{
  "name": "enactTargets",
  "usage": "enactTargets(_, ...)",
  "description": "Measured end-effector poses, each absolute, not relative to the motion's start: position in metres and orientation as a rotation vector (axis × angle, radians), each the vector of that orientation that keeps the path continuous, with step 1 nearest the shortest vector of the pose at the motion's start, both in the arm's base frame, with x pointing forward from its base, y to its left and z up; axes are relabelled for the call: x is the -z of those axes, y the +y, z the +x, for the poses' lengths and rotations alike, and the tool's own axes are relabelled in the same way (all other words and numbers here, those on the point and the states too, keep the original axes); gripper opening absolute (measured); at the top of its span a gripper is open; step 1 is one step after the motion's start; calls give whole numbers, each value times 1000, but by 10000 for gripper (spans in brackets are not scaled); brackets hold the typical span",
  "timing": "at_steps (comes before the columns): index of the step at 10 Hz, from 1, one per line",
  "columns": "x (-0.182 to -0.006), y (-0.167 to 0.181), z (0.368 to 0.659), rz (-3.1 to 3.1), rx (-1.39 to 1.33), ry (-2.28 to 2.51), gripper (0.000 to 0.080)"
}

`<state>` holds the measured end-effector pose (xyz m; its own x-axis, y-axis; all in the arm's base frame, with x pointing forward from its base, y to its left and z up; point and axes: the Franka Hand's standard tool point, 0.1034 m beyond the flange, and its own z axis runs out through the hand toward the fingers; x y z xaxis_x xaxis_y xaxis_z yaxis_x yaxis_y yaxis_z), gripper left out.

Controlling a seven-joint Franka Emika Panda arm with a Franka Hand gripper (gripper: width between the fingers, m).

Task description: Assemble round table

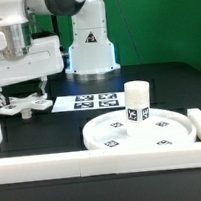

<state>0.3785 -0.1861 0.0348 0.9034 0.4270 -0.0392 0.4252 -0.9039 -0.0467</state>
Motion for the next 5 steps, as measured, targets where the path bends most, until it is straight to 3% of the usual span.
enactTargets(5, -40, -186, 392, -3068, -50, -549, 649)
